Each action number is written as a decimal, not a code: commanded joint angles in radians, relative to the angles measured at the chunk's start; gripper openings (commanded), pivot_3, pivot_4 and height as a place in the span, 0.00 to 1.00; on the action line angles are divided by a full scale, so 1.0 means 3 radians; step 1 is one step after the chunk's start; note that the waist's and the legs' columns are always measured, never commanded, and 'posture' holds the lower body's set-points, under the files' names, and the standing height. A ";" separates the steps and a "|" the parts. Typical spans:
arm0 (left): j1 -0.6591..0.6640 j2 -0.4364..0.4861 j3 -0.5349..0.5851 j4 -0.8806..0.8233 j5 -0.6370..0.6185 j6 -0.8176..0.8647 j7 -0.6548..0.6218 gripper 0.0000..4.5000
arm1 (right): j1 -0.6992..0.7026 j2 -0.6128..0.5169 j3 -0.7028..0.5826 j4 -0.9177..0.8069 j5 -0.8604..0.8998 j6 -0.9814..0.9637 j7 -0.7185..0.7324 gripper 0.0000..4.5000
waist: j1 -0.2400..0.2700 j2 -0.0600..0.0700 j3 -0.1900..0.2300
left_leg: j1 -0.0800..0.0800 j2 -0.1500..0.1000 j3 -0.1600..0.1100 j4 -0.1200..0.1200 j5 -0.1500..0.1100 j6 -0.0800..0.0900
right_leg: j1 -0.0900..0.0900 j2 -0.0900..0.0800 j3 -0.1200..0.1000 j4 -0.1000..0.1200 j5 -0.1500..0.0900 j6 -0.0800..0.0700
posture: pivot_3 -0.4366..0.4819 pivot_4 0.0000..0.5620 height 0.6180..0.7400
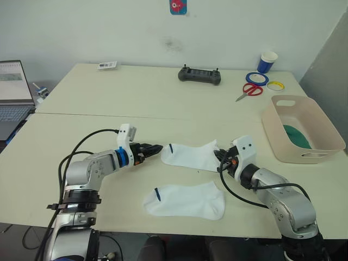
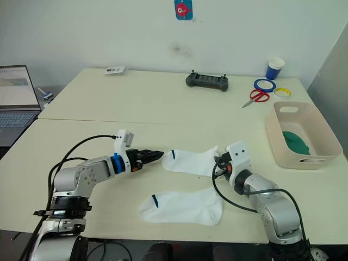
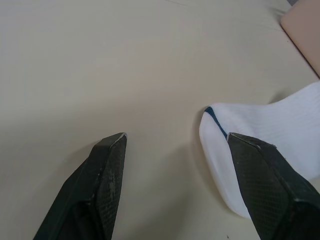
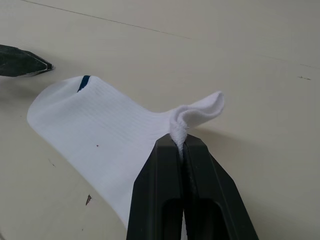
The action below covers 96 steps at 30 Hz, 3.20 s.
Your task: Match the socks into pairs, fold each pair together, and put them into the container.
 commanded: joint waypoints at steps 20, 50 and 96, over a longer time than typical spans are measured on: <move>-0.0110 -0.0135 -0.0154 -0.0108 -0.0056 0.0234 -0.0014 0.01 | -0.0008 -0.0024 0.0036 -0.0101 0.0011 -0.0059 -0.0042 0.00 | 0.0000 0.0000 0.0000 | 0.0003 -0.0001 -0.0001 0.0000 0.0000 -0.0001 | 0.0004 0.0000 0.0000 0.0000 -0.0001 0.0002 | 0.48 0.27 1.00; 0.1607 0.0932 0.0859 -0.2032 -0.1821 0.1690 -0.0241 0.01 | 0.1203 -0.0610 -0.0288 -0.1443 0.1505 0.0425 -0.0076 0.00 | -0.0031 -0.0001 0.0001 | 0.0018 0.0001 -0.0001 -0.0002 0.0000 -0.0002 | 0.0015 -0.0018 0.0015 -0.0004 -0.0016 -0.0023 | 0.48 0.27 1.00; 0.1729 0.1258 0.0503 -0.1785 -0.0904 -0.0029 -0.0504 0.57 | 0.1359 -0.0807 -0.0068 -0.1282 0.0647 -0.0400 0.0167 0.71 | 0.0006 -0.0003 0.0000 | 0.0004 -0.0001 0.0010 -0.0004 0.0000 -0.0004 | -0.0002 -0.0009 0.0017 -0.0006 -0.0018 -0.0024 | 0.48 0.27 1.00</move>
